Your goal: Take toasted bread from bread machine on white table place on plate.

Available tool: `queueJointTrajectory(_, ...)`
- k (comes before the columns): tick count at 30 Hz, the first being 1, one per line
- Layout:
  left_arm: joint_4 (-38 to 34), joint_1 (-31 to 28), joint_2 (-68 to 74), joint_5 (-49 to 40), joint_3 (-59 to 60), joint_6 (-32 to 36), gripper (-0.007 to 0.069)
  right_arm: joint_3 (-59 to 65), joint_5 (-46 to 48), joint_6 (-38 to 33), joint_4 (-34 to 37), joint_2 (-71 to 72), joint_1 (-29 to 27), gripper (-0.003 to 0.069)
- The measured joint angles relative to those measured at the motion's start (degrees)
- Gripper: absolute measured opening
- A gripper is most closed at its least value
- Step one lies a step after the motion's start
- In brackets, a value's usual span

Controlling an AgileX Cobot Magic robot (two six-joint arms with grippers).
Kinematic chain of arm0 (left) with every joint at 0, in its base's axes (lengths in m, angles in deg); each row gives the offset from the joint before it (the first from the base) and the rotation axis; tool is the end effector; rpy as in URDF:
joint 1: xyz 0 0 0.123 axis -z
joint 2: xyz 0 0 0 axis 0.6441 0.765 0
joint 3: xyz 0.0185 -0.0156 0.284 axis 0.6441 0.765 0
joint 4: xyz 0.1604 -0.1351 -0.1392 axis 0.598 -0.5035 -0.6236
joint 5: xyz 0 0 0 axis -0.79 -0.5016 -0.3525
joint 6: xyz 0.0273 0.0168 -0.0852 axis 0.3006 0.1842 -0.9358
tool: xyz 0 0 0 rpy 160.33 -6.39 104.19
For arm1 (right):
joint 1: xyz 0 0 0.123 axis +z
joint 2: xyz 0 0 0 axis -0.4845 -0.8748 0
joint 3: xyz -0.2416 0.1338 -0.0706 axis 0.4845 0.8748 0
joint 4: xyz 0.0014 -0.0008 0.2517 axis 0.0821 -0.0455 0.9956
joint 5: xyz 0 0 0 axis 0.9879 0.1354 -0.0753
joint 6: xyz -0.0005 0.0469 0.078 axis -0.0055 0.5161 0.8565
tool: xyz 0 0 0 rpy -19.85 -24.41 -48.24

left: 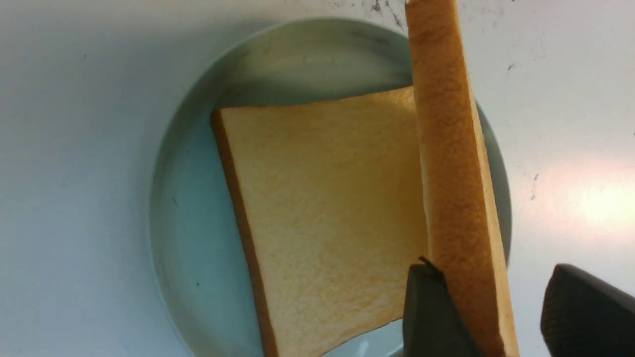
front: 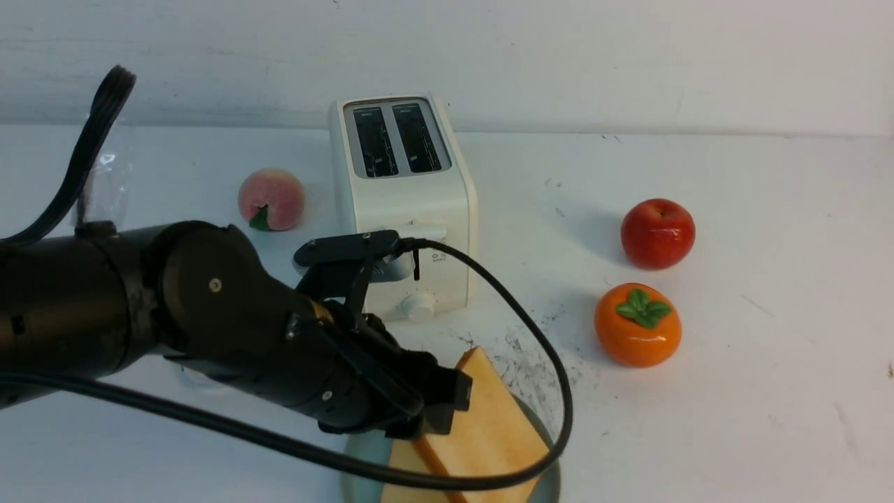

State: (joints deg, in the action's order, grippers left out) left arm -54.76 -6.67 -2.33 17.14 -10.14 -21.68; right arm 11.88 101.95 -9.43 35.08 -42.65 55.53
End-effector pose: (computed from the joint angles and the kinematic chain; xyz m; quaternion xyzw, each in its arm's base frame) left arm 0.2379 -0.1833 0.2458 0.0909 0.9400 -0.2541 0.2088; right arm 0.0339 -0.0127 0.3507 -0.0473 0.8856 0.0220 0.4615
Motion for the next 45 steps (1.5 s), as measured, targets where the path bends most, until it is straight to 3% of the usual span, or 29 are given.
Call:
queueJointTrajectory(12,7.35,0.00,0.00,-0.94,0.00,-0.23,0.0333,0.00,0.13,0.00,0.00,0.00,0.00,0.0132)
queueJointTrajectory(19,11.63,0.00,0.00,-1.17,0.00,-4.32,0.0333,0.00,1.41,0.00,0.00,0.00,0.00,0.0135)
queueJointTrajectory(26,12.55,0.00,0.00,-2.05,0.00,-5.49,0.0325,0.00,4.52,0.00,0.59,0.00,0.00,0.0138)
queueJointTrajectory(32,10.24,0.00,0.00,-5.92,0.00,-5.63,0.0189,0.00,4.84,0.00,5.60,0.00,0.00,0.0132)
queueJointTrajectory(35,9.74,0.00,0.00,-8.55,0.00,-5.63,0.0102,0.00,4.84,0.00,11.18,0.15,0.00,0.0093)
queueJointTrajectory(38,9.68,0.00,0.00,-9.84,0.00,-5.63,-0.0006,0.00,4.84,-0.59,16.63,1.18,0.00,0.0010)
queueJointTrajectory(42,9.61,0.00,0.00,-10.00,0.00,-5.63,-0.0014,0.00,4.84,-4.10,18.26,3.76,0.00,-0.0018)
queueJointTrajectory(45,9.61,0.00,0.00,-9.94,0.00,-5.63,-0.0014,0.00,2.79,-6.28,14.29,5.78,0.00,-0.0018)
